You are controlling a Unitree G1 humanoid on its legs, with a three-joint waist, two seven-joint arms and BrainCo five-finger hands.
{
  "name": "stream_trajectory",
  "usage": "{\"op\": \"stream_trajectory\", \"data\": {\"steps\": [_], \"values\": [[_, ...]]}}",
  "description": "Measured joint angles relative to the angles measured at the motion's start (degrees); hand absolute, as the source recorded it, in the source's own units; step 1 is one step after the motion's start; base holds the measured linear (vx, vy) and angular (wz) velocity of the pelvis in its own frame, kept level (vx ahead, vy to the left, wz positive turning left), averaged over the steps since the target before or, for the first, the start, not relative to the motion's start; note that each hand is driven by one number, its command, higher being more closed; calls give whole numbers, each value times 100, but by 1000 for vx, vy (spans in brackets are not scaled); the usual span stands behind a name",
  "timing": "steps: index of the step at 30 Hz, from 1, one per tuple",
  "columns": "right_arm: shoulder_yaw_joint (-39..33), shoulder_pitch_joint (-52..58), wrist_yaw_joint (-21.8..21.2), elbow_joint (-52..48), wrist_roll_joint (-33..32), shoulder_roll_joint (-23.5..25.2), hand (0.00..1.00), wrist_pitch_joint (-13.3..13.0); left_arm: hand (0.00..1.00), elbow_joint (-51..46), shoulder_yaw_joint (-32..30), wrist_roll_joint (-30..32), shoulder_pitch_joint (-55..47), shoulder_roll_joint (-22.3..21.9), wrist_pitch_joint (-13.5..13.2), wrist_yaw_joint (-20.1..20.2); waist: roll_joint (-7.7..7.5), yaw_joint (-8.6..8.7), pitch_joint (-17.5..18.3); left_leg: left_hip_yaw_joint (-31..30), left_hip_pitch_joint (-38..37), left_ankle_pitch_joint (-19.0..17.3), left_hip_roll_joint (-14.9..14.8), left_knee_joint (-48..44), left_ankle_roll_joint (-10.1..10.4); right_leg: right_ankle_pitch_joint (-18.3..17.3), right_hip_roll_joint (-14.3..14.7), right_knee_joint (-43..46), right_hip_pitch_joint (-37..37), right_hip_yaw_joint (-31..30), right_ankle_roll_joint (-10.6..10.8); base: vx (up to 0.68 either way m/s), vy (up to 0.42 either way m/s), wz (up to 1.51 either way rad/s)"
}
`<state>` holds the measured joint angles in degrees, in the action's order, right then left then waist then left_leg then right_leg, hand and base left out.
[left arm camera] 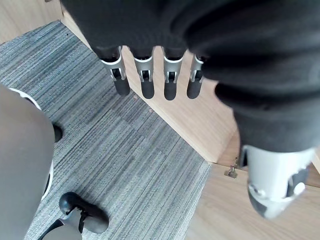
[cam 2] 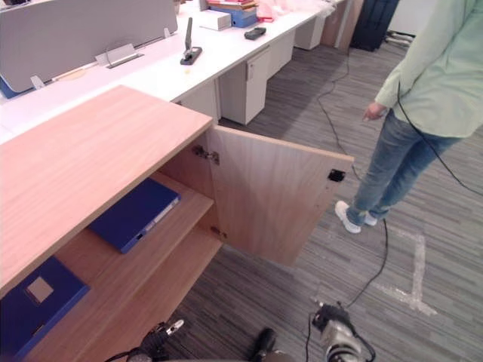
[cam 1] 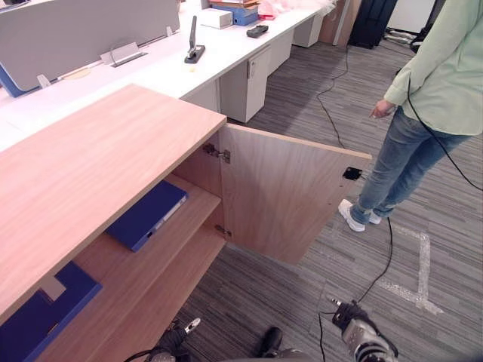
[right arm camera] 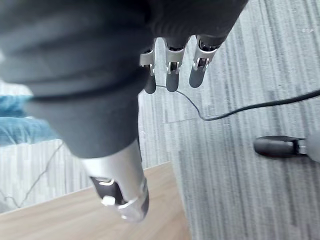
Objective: Walk over to the cabinet, pick up the folder, carry it to the office cabinet, place the folder inside the office cabinet, then close the office cabinet door
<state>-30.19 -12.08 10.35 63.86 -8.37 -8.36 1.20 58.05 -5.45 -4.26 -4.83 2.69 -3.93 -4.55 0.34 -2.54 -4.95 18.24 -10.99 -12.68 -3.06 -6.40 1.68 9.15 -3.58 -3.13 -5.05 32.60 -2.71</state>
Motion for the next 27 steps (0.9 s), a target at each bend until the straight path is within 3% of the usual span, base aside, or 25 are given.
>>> {"op": "stream_trajectory", "data": {"steps": [7, 13, 15, 16, 17, 18, 23, 24, 25, 26, 27], "values": [[-9, -768, 196, -7, -175, -703, 0, -81, 0, -186, 87, -10, -111, 87, -7, 67, 5, 15, 5, 42, 85, -117, 86, -51, -11, 222, 55, -201, -35, -292, -22, -89, 12, -12], [31, -1952, 213, 126, -169, -1414, 0, -126, 0, -244, 212, -23, -159, 190, -11, 192, 108, -53, 22, -413, 111, -127, 150, -319, -19, 242, 89, -202, -69, -633, -83, 23, 24, -26], [39, -2204, 192, 177, -169, -1645, 0, -150, 0, -244, 231, -31, -167, 193, -14, 258, 131, -53, 14, -644, 214, -217, 182, -620, -13, 240, -18, -203, 13, -639, -84, 9, 51, 8], [38, -2391, 184, 246, -171, -1804, 0, -158, 0, -254, 249, -44, -204, 177, -34, 312, 202, -73, 17, -739, 234, -514, 127, -557, -79, 240, -41, -202, 54, -639, -81, -50, 61, 11], [40, -2586, 174, 328, -173, -1895, 0, -163, 0, -305, 254, -71, -249, 170, -46, 358, 243, -75, -4, -820, 324, -558, 35, -402, -82, 251, -45, -201, 66, -631, -68, -82, 87, 6], [53, -2794, 140, 426, -192, -1989, 0, -171, 0, -433, 258, -107, -351, 175, -50, 401, 342, -119, 28, -770, 260, -298, 71, -306, -101, 324, -80, -197, 105, -638, 38, -77, 78, 8], [212, -3483, 17, 617, -400, -2312, 0, -236, 0, -468, 274, -203, -701, 250, 9, 443, 448, -217, -7, -985, 397, -207, 333, -553, -160, 384, -275, -169, 112, -629, 114, 20, 100, 10], [362, -3647, -93, 617, -397, -2348, 0, -254, 0, -466, 226, -210, -758, 273, 15, 456, 384, -286, -60, -1159, 704, -117, 526, -1170, -26, 420, -563, -166, 132, -612, 159, 11, 137, 19], [468, -3722, -136, 618, -396, -2392, 0, -258, 0, -480, 211, -203, -755, 331, 11, 470, 245, -320, -163, -1266, 910, -297, 581, -1440, -213, 453, -755, -165, 153, -605, 203, -51, 157, 40], [688, -3810, 9, 686, -329, -2523, 0, -264, 0, -522, 203, -192, -776, 333, -8, 498, 289, -336, -172, -1304, 938, -412, 446, -708, -220, 466, -873, -168, 223, -553, 219, -121, 138, 45], [829, -3776, 31, 798, -326, -2807, 0, -264, 0, -570, 197, -193, -880, 211, 1, 502, 407, -357, -149, -1150, 911, 402, 298, -311, -160, 475, -865, -172, 277, -510, 283, -103, 155, 29]]}}
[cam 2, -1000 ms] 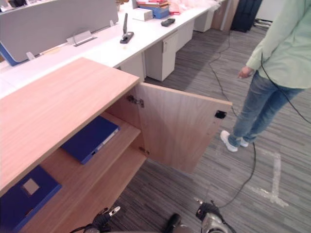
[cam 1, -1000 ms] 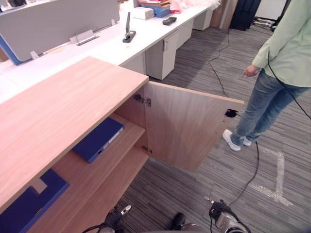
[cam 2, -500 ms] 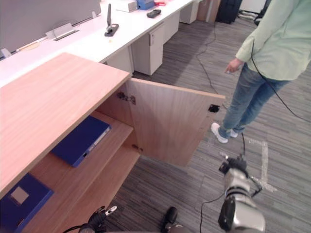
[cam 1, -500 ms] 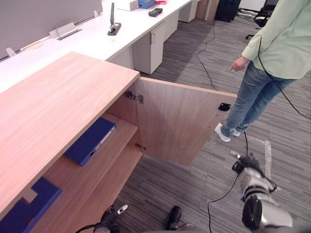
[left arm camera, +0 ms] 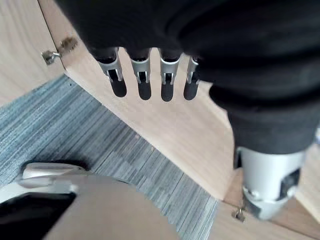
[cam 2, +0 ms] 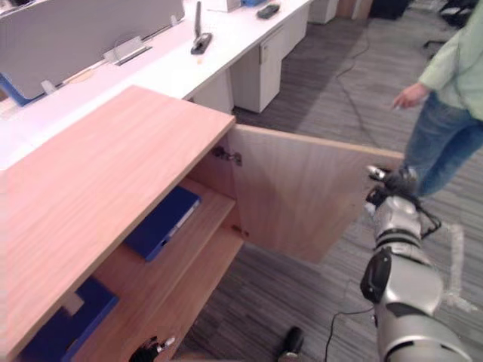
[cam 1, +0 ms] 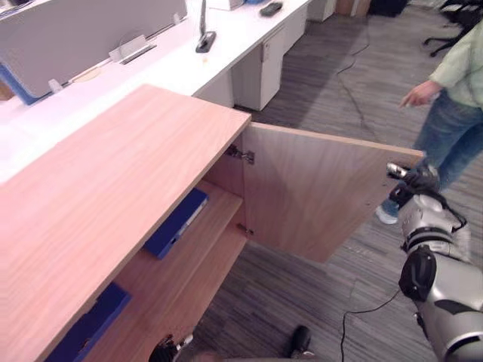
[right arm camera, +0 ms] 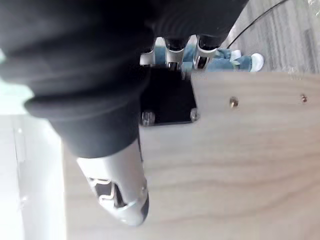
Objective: Walk over to the cabinet, pick up the folder, carry it to the office cabinet, place the folder inside the office cabinet, then close the office cabinet door
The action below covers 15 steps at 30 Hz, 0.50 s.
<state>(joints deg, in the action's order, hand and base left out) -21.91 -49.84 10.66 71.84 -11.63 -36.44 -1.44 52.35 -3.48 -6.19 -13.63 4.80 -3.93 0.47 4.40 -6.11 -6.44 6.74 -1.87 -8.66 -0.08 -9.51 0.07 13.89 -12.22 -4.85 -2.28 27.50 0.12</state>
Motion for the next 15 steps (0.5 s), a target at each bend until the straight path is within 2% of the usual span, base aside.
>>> {"op": "stream_trajectory", "data": {"steps": [1, 2, 5, 9, 12, 15], "values": [[152, -10, -9, -2, -22, -6, 0, 3, 0, -12, -5, 2, -113, 13, -3, -1, -5, -37, -7, 8, -44, 47, 16, 52, 19, 0, -21, 2, -1, -7, -1, -12, 154, 0], [388, -31, -48, -4, -89, -32, 0, 2, 0, 24, 34, 3, -228, 73, 17, 6, -6, 4, -8, -5, -61, 48, 66, 86, 20, -3, -46, 2, -1, -19, 2, 67, 134, -18], [750, -61, -132, -3, -328, -45, 0, -4, 0, 101, 100, 3, -236, 171, 60, 14, -105, 16, -75, -7, -125, 48, 68, 118, 19, 7, -13, 4, 0, -96, 7, 26, 42, -13], [1422, -106, -272, -9, -553, -95, 0, -5, 0, 79, 205, -2, -233, 201, 50, 38, -91, 44, -110, -8, -140, 47, 11, 121, 22, 7, 44, 3, -1, -100, 9, -44, -4, -8], [2158, -106, -443, -125, -674, -185, 0, -3, 0, -10, 225, -5, -242, 208, 50, 52, -95, 45, -177, -22, -147, 11, -42, 168, 67, -14, 110, -1, -46, -136, 35, -110, -14, -13], [3257, 43, -876, -804, -754, -277, 0, -2, 0, -25, 254, -6, -240, 222, 48, 71, -115, 141, -317, 64, -237, -46, -185, 220, 201, -116, 286, -35, -86, -293, 205, -145, -53, -33]]}}
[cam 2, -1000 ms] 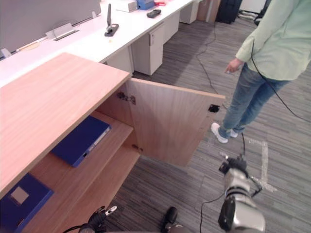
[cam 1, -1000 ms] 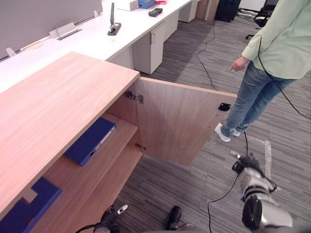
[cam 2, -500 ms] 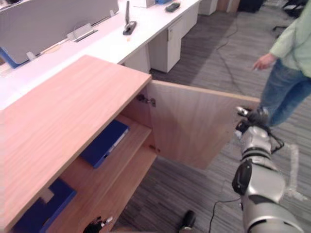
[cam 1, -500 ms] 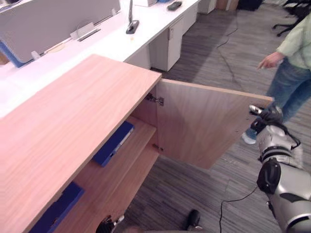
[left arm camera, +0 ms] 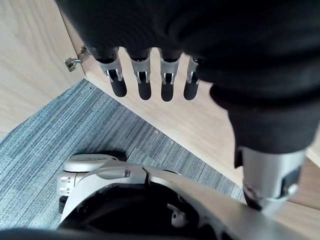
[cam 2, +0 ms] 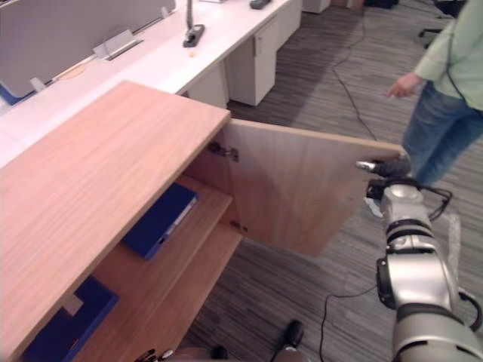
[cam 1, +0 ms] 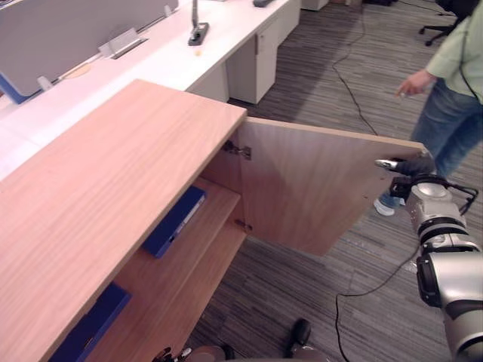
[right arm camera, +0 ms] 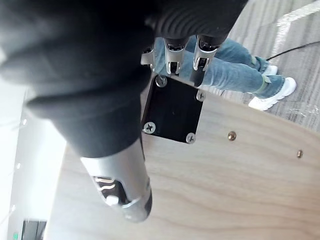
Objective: Walk over to the cabinet, pick up the folder, carry it to the office cabinet, place the folder inside the office cabinet, then close the office cabinet door
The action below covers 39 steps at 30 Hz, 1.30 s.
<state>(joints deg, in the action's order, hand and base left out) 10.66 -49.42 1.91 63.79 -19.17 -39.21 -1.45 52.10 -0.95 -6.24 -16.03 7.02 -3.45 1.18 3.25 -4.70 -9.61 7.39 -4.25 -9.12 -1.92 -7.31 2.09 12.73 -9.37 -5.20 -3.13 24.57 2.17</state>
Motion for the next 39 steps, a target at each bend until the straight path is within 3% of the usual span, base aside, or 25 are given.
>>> {"op": "stream_trajectory", "data": {"steps": [4, 6, 10, 13, 15, 18, 23, 27, 31, 34, 37, 39], "values": [[918, 466, -490, -786, 16, -199, 0, -13, 0, 5, 116, 1, -2, 57, -9, 103, 8, 81, -1, 101, -81, -38, -290, 7, 157, -131, 300, -1, -4, -120, -127, -63, -76, -25], [1806, 909, -704, -1527, 166, -485, 0, -5, 0, 39, 133, 22, 7, 100, -39, 157, 19, 182, 21, 168, -97, -23, -496, 9, 265, -215, 515, 0, -25, -139, -229, 13, -104, -26], [3693, 1604, -2003, -2885, 708, -1031, 0, 93, 0, 392, 48, 369, 201, 112, -77, 178, 29, 271, 229, 252, -95, 84, -795, 121, 400, -331, 903, 32, -179, -258, -395, 98, -119, -28], [4586, 1827, -2922, -3899, 739, -1073, 0, 76, 0, 525, -61, 639, 236, 98, -79, 180, -9, 321, 404, 228, -100, 171, -901, 137, 463, -374, 1027, 35, -176, -265, -492, 158, -72, -4], [5042, 2057, -3568, -4528, 732, -828, 0, -21, 0, 625, -155, 697, 295, 76, -80, 182, -15, 277, 516, 236, -147, 239, -921, 239, 488, -383, 1060, 35, -175, -265, -510, 114, 7, 7], [5431, 2065, -3993, -4881, 680, -527, 0, -91, 0, 663, -445, 801, 374, 34, -80, 181, -118, 157, 545, 278, -165, 238, -864, 306, 478, -377, 1015, 32, -196, -275, -510, 36, 75, 0], [5446, 2116, -4117, -4816, 715, -476, 0, -85, 0, 691, -735, 800, 351, 123, -69, 161, -459, 53, 718, 304, -155, 178, -744, 290, 388, -286, 896, 29, -202, -325, -471, -10, 83, -2], [5470, 2178, -4114, -4420, 1109, -207, 0, -92, 0, 706, -901, 800, 390, 102, -55, 141, -501, -20, 716, 351, -169, 160, -656, 270, 359, -231, 812, 30, -203, -386, -441, -3, 102, -6], [5650, 2275, -4078, -3540, 1505, 533, 0, -90, 0, 713, -1216, 797, 514, 93, -53, 92, -502, -198, 681, 206, -98, 160, -638, 244, 358, -224, 765, 33, -200, -269, -438, 10, 65, 16], [5545, 2420, -3897, -2757, 1840, 1208, 0, -92, 0, 713, -1442, 797, 602, -39, -53, 33, -485, -388, 635, -206, 43, 184, -610, 197, 360, -249, 665, 37, -100, 143, -424, 32, 36, 73], [4612, 2979, -3460, -1522, 2363, 1853, 0, -99, 0, 752, -1524, 804, 644, -248, -61, 7, -333, -479, 588, -1202, 161, 314, -405, 159, 223, -584, 255, 390, 255, 1153, -218, 66, 132, 180], [3154, 3453, -2915, -395, 3058, 2381, 0, -126, 0, 817, -1579, 801, 686, -330, -40, -76, -266, -525, 610, -2092, 321, 391, -108, 104, 99, -1109, -416, 1503, 238, 1677, 2, 104, 234, 199]]}}
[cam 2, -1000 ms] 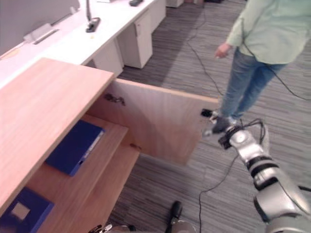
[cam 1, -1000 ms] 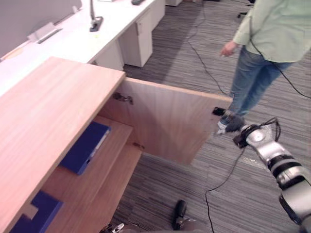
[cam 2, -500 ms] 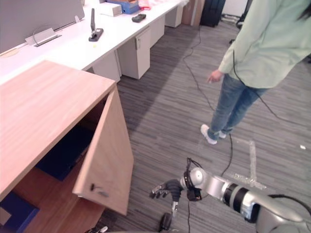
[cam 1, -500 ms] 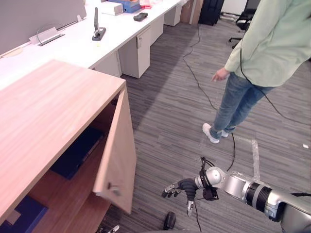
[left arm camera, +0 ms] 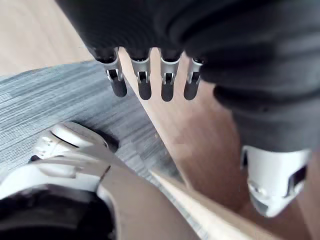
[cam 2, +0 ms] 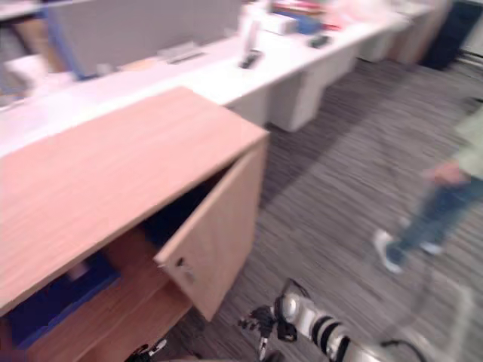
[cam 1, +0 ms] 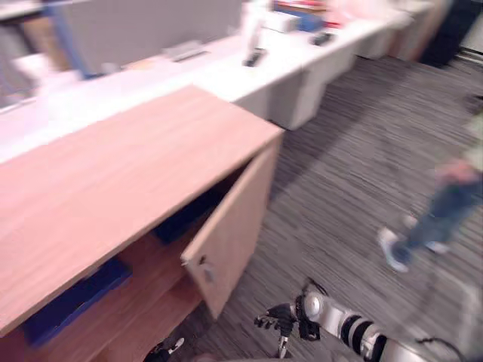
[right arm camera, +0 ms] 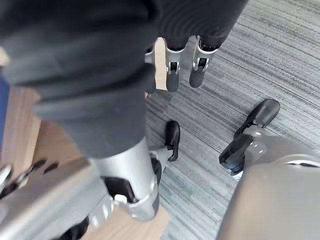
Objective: Walk over to the cabinet, pick up the folder, carry it to the office cabinet, place the folder inside the office cabinet, then close the office cabinet door
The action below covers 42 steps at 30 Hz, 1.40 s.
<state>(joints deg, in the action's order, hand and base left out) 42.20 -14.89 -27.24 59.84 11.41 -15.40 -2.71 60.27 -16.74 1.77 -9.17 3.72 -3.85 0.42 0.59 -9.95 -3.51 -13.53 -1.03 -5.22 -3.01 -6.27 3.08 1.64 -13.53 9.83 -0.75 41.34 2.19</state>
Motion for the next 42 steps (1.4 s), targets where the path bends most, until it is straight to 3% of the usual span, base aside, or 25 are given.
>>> {"op": "stream_trajectory", "data": {"steps": [1, 3, 4, 5, 6, 9, 10, 11, 13, 16, 18, 19, 21, 23, 24, 25, 27, 31, 32, 34, 37, 39, 40, 41, 42], "values": [[-463, 71, 173, 262, 166, 140, 0, -12, 0, 11, -7, -4, -30, -2, 16, -31, 6, -2, -1, -199, 18, 16, 75, 11, -37, -64, -135, 214, -3, -99, -7, 88, 188, 168], [-3335, 284, 1029, 1242, 392, 687, 0, 52, 0, 11, 24, -13, -71, 35, 95, -132, 12, 26, -28, -968, 40, 75, 268, 9, -152, -144, -345, 902, -157, -1493, -31, 100, 156, 168], [-4061, 360, 1215, 1372, 388, 778, 0, 72, 0, 12, 40, -16, -68, 67, 115, -146, 30, 43, -40, -1228, 50, 103, 286, 0, -156, -297, -293, 921, -165, -1963, 19, 131, 69, 177], [-5028, 569, 1632, 1431, 187, 897, 0, 129, 0, 9, 75, -38, 0, 123, 126, -227, 21, 123, -36, -1727, 162, 132, 279, -29, -122, -638, -46, 765, -127, -2797, 207, 125, -38, 190], [-5559, 804, 2013, 1416, -113, 947, 0, 190, 0, 8, 94, -38, 136, 134, 127, -303, 27, 185, -41, -2230, 325, 159, 284, -75, -63, -806, 210, 550, -137, -3368, 397, 113, -97, 202], [-6242, 1308, 2484, 1337, -775, 1105, 0, 356, 0, -6, 101, -15, 413, 84, 121, -353, -76, 368, -65, -3258, 612, 180, 476, -229, 147, -838, 369, 110, -66, -3873, 493, 54, -248, 211], [-6391, 1438, 2635, 1158, -977, 1263, 0, 385, 0, 2, 16, 4, 483, 130, 99, -374, -206, 440, -128, -3528, 691, 100, 642, -356, 285, -881, 265, 3, 75, -3678, 669, 68, -288, 159], [-6428, 1467, 2647, 1087, -1009, 1247, 0, 375, 0, -10, -33, 5, 455, 66, 131, -383, -170, 442, -103, -3538, 710, 98, 598, -409, 285, -886, 324, 60, 103, -3454, 658, 87, -266, 140], [-6437, 1525, 2653, 1038, -992, 1266, 0, 369, 0, -21, -26, -26, 322, -3, 103, -397, -42, 416, -32, -3164, 776, 91, 414, -527, 321, -1151, 500, 173, 270, -2917, 473, 79, -224, 112], [-5787, 1463, 2633, 969, -978, 1252, 0, 340, 0, -77, -14, -531, 208, 26, 88, -437, -80, 398, -53, -3112, 1016, 390, 215, -374, 618, -1341, 724, 314, 386, -2229, 289, 59, -257, 123], [-5578, 1363, 2624, 990, -967, 1314, 0, 332, 0, -283, 117, -702, 220, 83, 74, -539, -228, 414, -211, -2352, 1113, 793, 194, -214, 484, -1346, 673, 302, 514, -1810, 254, 34, -215, 99], [-5576, 1353, 2624, 992, -967, 1318, 0, 332, 0, -294, 133, -705, 220, 89, 72, -544, -233, 413, -223, -2290, 1115, 816, 195, -203, 471, -1346, 669, 298, 526, -1782, 254, -15, -147, 109], [-5559, 1079, 2646, 1173, -1018, 1335, 0, 276, 0, -477, 566, -891, 207, 249, 50, -621, -286, 422, -368, 518, 1611, 484, -95, -1060, -104, -1334, 546, 289, 622, -1280, 205, -21, -11, 91], [-5566, 1037, 2687, 1185, -1037, 1310, 0, 271, 0, -644, 822, -910, 150, 261, 46, -612, -212, 441, -388, 2158, 1801, -86, -425, -2195, -350, -1333, 450, 306, 753, -1082, 220, 77, 106, 62], [-5588, 1055, 2689, 1183, -1038, 1278, 0, 273, 0, -781, 929, -916, 52, 247, 23, -584, -124, 441, -398, 2638, 1798, -370, -515, -2401, -542, -1369, 436, 355, 785, -967, 300, 101, 211, 73], [-5646, 1015, 2692, 1177, -1038, 1284, 0, 277, 0, -876, 965, -925, 40, 262, -1, -530, -30, 412, -477, 2701, 1815, -476, -434, -2416, -612, -1499, 364, 521, 780, -897, 419, 65, 206, 58], [-5699, 1057, 2690, 1182, -1027, 1275, 0, 284, 0, -979, 1001, -911, 28, 304, 5, -473, -133, 420, -522, 2574, 1807, -455, -48, -2151, -641, -1526, 151, 516, 763, -827, 456, 43, 186, 62], [-6066, 1276, 2682, 1057, -1029, 1292, 0, 283, 0, -1276, 1038, -829, -186, 275, 36, -312, -147, 446, -509, 2852, 1795, -696, 274, -2000, -759, -1478, -25, 145, 1032, -637, 437, 119, 163, 74], [-6137, 1309, 2683, 1053, -1030, 1300, 0, 283, 0, -1291, 1039, -792, -190, 276, 41, -303, -152, 439, -498, 2728, 1788, -620, 402, -1947, -757, -1393, -43, 96, 1082, -598, 396, 187, 124, 99], [-6351, 1404, 2684, 1037, -1054, 1343, 0, 291, 0, -1391, 1140, -611, -207, 327, 52, -243, -200, 471, -438, 2301, 1565, -255, 859, -1347, -1071, -1300, -254, 291, 1136, -301, 415, 211, 104, 106], [-6349, 1462, 2688, 935, -1057, 1342, 0, 275, 0, -1540, 1286, -409, -327, 319, 47, -203, -113, 481, -367, 1814, 1075, 84, 1059, -667, -1112, -1372, -259, 550, 1117, 20, 524, 244, 28, 88], [-6396, 1492, 2687, 928, -1068, 1324, 0, 262, 0, -1593, 1404, -245, -328, 345, 18, -152, -74, 546, -353, 1404, 804, 213, 1201, -437, -1126, -1379, -412, 935, 1108, 307, 526, 212, -32, 117], [-6563, 1523, 2686, 873, -1087, 1322, 0, 260, 0, -1591, 1522, -142, -323, 379, -12, -115, -39, 608, -337, 1128, 690, 245, 1312, -408, -1164, -1413, -644, 1415, 959, 340, 464, 161, -52, 115], [-6585, 1575, 2690, 738, -1115, 1305, 0, 258, 0, -1579, 1632, -108, -327, 394, -16, -96, 19, 639, -308, 948, 621, 251, 1341, -410, -1160, -1509, -775, 1754, 767, 180, 300, 137, -49, 124], [-6571, 1614, 2694, 616, -1141, 1272, 0, 248, 0, -1576, 1754, -21, -360, 401, -24, -77, 107, 673, -261, 762, 574, 276, 1334, -403, -1112, -1558, -763, 1898, 520, -390, 236, 57, -33, 88]]}}
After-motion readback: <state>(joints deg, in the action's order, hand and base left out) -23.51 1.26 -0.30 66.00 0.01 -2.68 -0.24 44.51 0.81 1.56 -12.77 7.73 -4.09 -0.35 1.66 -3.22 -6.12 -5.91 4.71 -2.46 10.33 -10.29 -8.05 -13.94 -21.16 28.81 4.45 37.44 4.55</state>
